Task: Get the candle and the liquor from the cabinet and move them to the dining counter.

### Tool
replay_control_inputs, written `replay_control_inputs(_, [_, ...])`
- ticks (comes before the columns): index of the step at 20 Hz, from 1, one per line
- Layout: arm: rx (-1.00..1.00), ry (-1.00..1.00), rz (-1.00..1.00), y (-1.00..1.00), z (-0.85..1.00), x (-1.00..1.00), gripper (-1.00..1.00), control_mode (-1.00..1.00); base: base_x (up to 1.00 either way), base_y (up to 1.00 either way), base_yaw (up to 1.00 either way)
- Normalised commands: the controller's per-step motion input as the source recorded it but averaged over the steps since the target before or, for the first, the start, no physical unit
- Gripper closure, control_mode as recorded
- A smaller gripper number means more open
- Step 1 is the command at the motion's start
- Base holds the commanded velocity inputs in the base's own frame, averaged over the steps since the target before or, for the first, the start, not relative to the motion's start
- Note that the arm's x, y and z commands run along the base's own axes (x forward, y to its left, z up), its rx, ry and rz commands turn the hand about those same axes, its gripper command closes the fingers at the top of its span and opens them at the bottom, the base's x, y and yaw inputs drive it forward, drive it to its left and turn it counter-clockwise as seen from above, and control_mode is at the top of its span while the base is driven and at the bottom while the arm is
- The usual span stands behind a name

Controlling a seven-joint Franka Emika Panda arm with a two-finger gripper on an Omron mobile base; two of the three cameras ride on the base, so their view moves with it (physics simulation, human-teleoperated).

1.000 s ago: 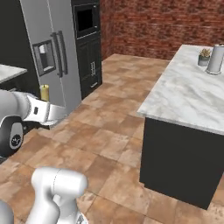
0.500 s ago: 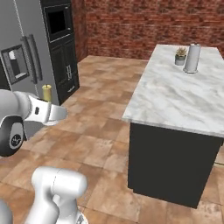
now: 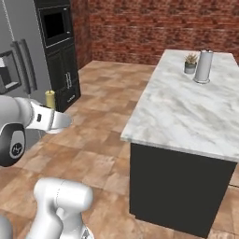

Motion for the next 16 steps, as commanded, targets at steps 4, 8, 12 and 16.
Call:
replay_control_inputs(4, [0.0, 0.0, 0.0, 0.0, 0.0, 0.0, 1.0, 1.0, 0.38, -0.69, 0.01])
replay_control_inputs(8, [0.0, 0.0, 0.0, 0.0, 0.0, 0.0, 1.0, 1.0, 0.32, -0.74, 0.0])
replay_control_inputs(12, [0.0, 0.0, 0.0, 0.0, 0.0, 0.0, 1.0, 1.0, 0.3, -0.74, 0.0])
replay_control_inputs(16, [0.0, 0.0, 0.0, 0.0, 0.0, 0.0, 1.0, 1.0, 0.22, -0.76, 0.0])
